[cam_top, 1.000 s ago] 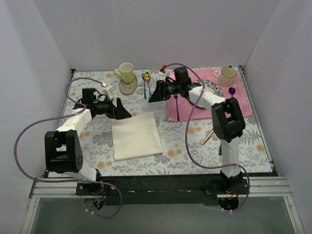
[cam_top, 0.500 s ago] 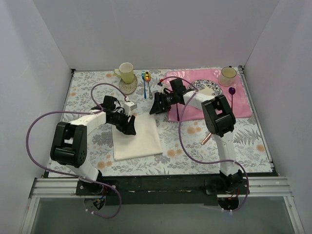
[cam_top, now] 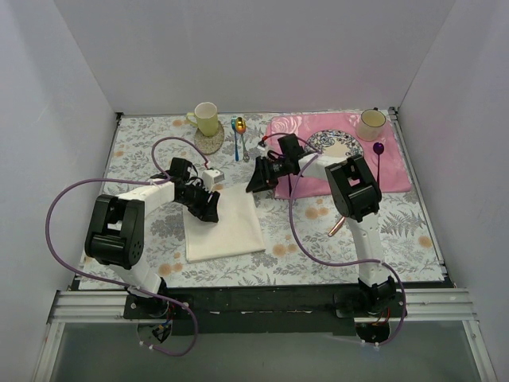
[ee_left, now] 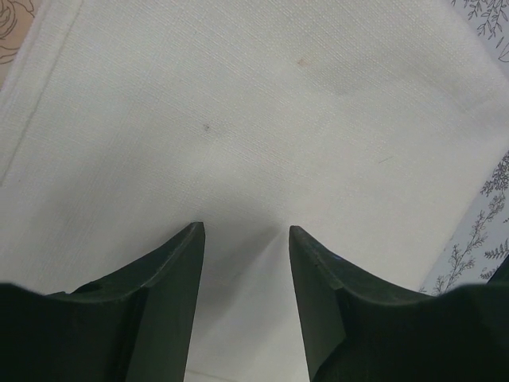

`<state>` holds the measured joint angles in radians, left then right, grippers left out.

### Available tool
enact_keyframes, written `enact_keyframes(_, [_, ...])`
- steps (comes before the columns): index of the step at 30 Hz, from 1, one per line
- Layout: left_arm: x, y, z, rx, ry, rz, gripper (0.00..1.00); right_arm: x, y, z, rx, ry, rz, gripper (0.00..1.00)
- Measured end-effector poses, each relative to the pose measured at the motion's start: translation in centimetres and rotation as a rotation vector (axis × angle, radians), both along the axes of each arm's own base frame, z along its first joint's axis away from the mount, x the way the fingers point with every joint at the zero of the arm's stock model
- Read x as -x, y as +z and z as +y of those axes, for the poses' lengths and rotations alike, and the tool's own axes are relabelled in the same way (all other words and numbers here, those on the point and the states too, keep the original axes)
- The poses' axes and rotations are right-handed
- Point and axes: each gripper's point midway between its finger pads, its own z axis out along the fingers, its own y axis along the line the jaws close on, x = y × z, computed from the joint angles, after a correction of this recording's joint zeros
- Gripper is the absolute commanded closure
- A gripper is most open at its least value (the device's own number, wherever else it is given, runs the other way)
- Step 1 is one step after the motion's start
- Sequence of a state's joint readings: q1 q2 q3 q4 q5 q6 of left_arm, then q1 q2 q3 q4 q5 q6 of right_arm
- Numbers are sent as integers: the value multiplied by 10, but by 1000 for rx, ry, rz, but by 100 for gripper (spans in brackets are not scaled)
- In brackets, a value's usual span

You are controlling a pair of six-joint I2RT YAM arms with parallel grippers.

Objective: Fold the napkin into a case and place the utensils inside
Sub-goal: Pick up the lower triangle-folded napkin from the center of the board.

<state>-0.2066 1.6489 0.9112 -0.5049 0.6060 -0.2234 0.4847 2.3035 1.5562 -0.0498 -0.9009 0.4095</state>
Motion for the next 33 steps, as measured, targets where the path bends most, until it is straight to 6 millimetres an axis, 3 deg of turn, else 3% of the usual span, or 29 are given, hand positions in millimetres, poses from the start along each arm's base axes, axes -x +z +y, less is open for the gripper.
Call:
enact_keyframes(3, [-1, -1, 1, -5, -7, -7, 56, 2, -4, 0, 0, 2, 18, 77])
enact_keyframes(9, [-2, -3, 1, -9, -18, -15, 57, 5, -8, -1, -11, 11, 14, 96])
enact_keyframes(14, [-2, -3, 1, -6, -21, -14, 57, 21, -13, -9, -17, 19, 1, 99])
enact_keyframes(22, [-4, -1, 4, 46, 24, 34, 54, 25, 9, -5, -26, 73, -232, 99])
enact_keyframes(29, [-5, 3, 10, 85, 69, 65, 47, 40, 28, 0, -18, 127, -457, 99])
enact_keyframes(33, [-6, 9, 16, 132, 113, 89, 48, 49, 36, 5, -13, 167, -578, 99])
